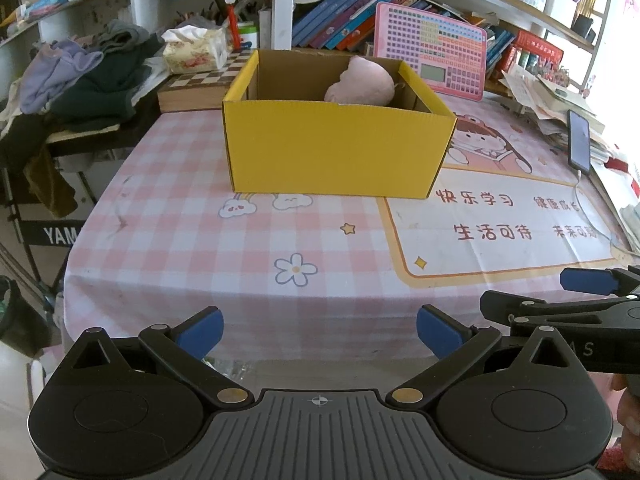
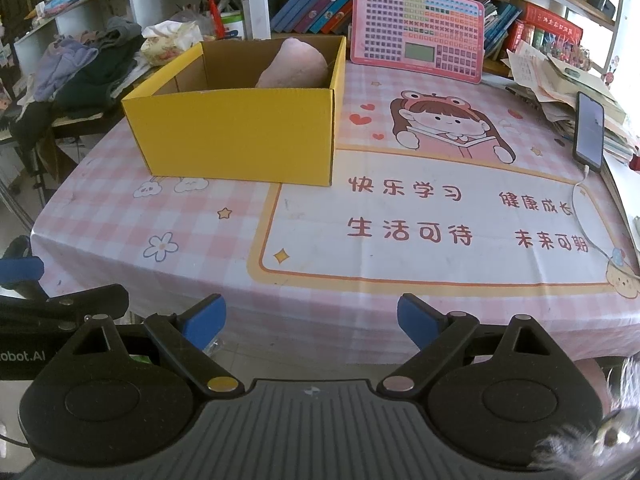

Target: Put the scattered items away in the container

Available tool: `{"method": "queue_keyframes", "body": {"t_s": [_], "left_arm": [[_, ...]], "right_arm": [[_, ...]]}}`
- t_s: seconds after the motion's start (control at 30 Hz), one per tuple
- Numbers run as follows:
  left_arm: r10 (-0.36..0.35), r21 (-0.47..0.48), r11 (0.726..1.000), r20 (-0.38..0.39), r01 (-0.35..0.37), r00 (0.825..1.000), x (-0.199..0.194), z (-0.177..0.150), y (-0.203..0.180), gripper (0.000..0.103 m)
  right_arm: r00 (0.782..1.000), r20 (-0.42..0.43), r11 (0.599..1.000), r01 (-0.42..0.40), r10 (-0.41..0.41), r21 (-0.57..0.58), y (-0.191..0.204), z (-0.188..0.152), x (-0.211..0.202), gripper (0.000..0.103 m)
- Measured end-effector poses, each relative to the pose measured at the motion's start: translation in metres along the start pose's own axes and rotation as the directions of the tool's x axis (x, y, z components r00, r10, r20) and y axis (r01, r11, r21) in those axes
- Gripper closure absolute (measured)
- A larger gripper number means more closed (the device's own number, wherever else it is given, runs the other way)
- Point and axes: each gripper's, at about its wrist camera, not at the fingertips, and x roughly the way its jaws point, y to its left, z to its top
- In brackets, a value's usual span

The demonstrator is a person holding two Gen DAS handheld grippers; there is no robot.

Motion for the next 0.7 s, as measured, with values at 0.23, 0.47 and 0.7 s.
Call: {"method": "queue_keyframes", "body": {"t_s": [0.23,0.47,0.7], "left_arm": [[0.001,-0.001,1.0,-0.005,-0.001,1.0,0.0003,-0.0001,-0.0012,0.0],[0.001,-0.002,1.0,-0.011,-0.001,1.0,0.0016,-0.0008,-0.0029,0.0],[-0.004,-0.012,1.0,-0.016,0.004,1.0,0.0038,-0.0005,-0.0046,0.0]], "right_arm": [[1.0,-0.002,1.0,-0.002,0.002,0.001,-0.0022,0.0001,0.0003,0.01],[1.0,-0.006,1.0,-0.007,0.007,0.003,-0.0037,-0.0011,0.0019,0.01],[1.0,-0.017,1.0,-0.019,0.019,0.007,-0.0068,-0.0029,0.0033,0.01]]}}
